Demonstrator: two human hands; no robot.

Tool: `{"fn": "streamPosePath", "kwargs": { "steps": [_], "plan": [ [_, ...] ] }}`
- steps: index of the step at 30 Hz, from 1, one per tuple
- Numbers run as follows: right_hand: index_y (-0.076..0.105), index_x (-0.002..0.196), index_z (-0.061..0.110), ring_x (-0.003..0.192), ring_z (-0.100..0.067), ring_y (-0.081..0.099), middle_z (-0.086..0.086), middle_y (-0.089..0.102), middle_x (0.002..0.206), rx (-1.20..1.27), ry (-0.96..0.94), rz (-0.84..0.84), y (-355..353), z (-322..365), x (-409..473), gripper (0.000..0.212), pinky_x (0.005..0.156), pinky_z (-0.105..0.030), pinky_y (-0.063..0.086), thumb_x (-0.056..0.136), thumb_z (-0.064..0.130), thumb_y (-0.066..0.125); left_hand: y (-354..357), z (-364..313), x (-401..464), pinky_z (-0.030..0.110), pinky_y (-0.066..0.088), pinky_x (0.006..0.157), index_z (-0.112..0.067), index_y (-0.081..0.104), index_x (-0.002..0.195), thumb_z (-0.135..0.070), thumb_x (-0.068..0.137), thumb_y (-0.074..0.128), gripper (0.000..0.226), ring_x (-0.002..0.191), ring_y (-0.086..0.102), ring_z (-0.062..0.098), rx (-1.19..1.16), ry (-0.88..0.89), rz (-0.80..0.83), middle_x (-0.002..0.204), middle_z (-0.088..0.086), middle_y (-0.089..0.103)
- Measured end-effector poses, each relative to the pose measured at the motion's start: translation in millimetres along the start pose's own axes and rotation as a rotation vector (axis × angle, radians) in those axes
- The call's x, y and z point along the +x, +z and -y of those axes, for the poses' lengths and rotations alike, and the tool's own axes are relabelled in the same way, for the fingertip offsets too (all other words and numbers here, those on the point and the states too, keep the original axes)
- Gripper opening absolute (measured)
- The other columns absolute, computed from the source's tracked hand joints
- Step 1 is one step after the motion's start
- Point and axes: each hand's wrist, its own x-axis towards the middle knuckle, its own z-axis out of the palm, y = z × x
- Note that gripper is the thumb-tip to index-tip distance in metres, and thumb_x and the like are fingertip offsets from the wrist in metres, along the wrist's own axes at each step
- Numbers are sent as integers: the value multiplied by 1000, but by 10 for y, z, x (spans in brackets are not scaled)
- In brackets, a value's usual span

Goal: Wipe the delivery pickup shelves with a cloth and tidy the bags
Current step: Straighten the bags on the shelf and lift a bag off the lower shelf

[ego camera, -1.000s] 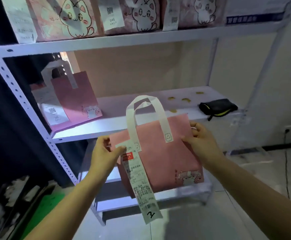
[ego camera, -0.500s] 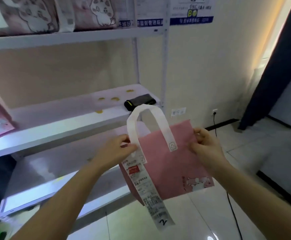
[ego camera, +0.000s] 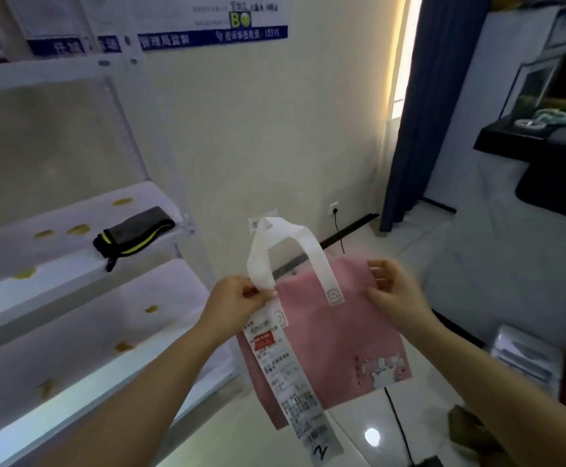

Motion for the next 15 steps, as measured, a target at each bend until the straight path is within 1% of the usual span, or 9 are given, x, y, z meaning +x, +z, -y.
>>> {"fn": "streamPosePath", "kwargs": {
  "steps": [2,3,5,7,9,10,11,13,15],
  "plan": [
    [48,128,31,106,-13,57,8,55,121,-189,-32,-33,-67,-96,309,49,85,-36,55,86,14,68,126,20,307,24,54,63,-24,75,80,-30,82,73,6,66,69,3,-1,-3,25,74,-8,73],
    [44,135,30,113,-13,52,8,51,127,-279,-50,-24,-96,-121,472,58,92,-35,51,85,17,70,181,40,473,23,54,63,-26,74,79,-29,83,72,4,65,68,2,6,3,44,73,-10,73],
    [39,141,30,120,-13,46,6,44,137,-424,-78,56,-119,-135,826,67,95,-31,45,84,22,72,285,96,831,19,51,61,-30,72,80,-29,83,72,3,64,66,-2,35,34,94,70,-17,70],
    [40,141,31,114,-11,46,5,43,138,-558,-74,162,-85,-128,1216,66,93,-27,43,84,26,72,371,172,1209,11,45,57,-34,71,80,-31,83,72,4,62,63,-7,82,74,142,66,-23,65],
    [47,135,32,103,-7,47,8,48,127,-680,-63,265,-16,-134,1614,57,89,-23,41,84,29,71,436,265,1592,11,45,57,-39,68,78,-34,83,71,8,64,64,-5,90,81,188,68,-22,66],
    [52,130,34,101,-6,51,12,50,120,-686,-41,326,17,-146,1814,51,89,-23,43,83,32,70,454,304,1785,13,48,59,-39,69,80,-35,83,71,6,67,65,-4,84,75,207,71,-21,68],
    [55,124,36,103,-6,55,16,53,117,-667,-12,393,45,-147,1998,47,91,-26,46,79,38,69,464,336,1973,15,48,60,-38,70,82,-35,83,71,4,69,66,-3,84,72,222,72,-20,69],
    [56,122,40,108,-6,57,16,58,119,-617,35,486,78,-195,2347,57,96,-35,50,67,53,63,465,394,2319,15,45,60,-39,70,78,-36,83,70,6,68,65,-2,98,81,242,70,-20,68],
    [52,125,42,111,-5,57,13,57,124,-533,55,497,80,-250,2665,66,97,-38,50,61,57,62,443,414,2654,14,43,58,-43,65,68,-36,83,70,18,65,64,-3,120,106,249,67,-20,68]
  ]
}}
